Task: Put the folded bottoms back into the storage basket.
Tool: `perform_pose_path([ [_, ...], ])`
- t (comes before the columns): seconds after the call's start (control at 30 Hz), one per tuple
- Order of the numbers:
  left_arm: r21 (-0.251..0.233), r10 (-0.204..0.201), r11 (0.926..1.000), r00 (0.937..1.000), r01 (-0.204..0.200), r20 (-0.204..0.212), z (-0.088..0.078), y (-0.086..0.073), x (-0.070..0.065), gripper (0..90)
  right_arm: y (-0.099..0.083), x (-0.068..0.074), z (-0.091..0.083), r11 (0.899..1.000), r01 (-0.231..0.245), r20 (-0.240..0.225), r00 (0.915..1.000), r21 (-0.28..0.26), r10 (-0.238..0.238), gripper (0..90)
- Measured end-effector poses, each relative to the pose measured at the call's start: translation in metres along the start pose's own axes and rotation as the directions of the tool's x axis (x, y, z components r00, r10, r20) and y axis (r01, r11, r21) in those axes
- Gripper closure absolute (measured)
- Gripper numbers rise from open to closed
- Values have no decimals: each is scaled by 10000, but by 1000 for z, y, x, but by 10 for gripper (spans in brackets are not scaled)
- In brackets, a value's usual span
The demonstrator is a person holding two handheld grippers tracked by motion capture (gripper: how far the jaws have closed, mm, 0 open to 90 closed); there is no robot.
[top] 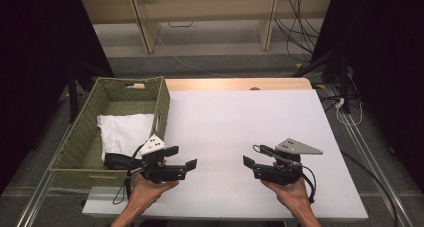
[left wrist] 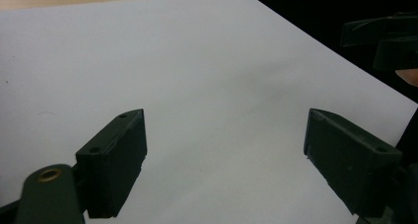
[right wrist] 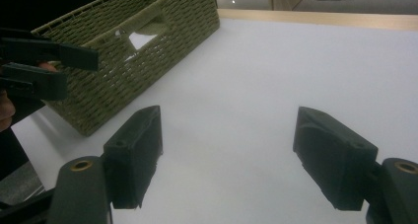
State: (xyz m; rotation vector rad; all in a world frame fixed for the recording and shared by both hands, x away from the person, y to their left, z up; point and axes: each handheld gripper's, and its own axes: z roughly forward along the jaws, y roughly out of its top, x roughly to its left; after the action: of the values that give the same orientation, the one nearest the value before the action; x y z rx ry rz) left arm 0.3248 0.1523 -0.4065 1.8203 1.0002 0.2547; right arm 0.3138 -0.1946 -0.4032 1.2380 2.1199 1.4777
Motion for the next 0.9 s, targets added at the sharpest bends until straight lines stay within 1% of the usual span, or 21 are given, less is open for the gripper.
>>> perform_pose_path([
  [0.03, -7, 19, 10000, 10000, -19, -50, -1, -1, 0, 165, -1, 0, 0, 10000, 9, -10, 10000, -28, -9, 271],
  [0.2, -203, 44, 9998, 10000, -45, -49, -5, -4, -1, 165, -8, 3, -3, 10000, 9, -111, 9999, -4, -9, 264],
  [0.27, -275, 41, 9996, 10000, -40, 27, -8, -8, -3, 165, -13, 4, -5, 10000, 12, -125, 9999, 35, -11, 262],
  [0.37, -220, 46, 9997, 10000, -44, 69, -8, -13, -5, 165, -17, 3, -9, 10000, -45, -103, 9999, 23, 45, 261],
  [0.43, -166, 148, 9998, 9999, -147, 24, -7, -16, -7, 165, -19, 4, -11, 10000, -44, -106, 9999, -7, 44, 259],
  [0.47, -54, 296, 9995, 9996, -297, -43, -8, -17, -8, 165, -20, 5, -12, 10000, -44, -112, 9999, -43, 44, 258],
  [0.53, -72, 397, 9992, 9991, -398, -113, -9, -18, -8, 162, -22, 6, -14, 10000, 14, -120, 9999, -19, -14, 253],
  [0.6, -107, 248, 9996, 9997, -249, -75, -9, -19, -7, 162, -24, 7, -16, 10000, 58, -144, 9999, -39, -58, 252],
  [0.73, -98, 264, 9996, 9997, -264, -4, -9, -21, -8, 162, -27, 9, -20, 9999, 147, -133, 9998, -55, -148, 252],
  [0.9, -198, 247, 9995, 9997, -247, 5, -9, -21, -7, 162, -27, 9, -20, 9999, 120, -147, 9998, -123, -122, 251],
])
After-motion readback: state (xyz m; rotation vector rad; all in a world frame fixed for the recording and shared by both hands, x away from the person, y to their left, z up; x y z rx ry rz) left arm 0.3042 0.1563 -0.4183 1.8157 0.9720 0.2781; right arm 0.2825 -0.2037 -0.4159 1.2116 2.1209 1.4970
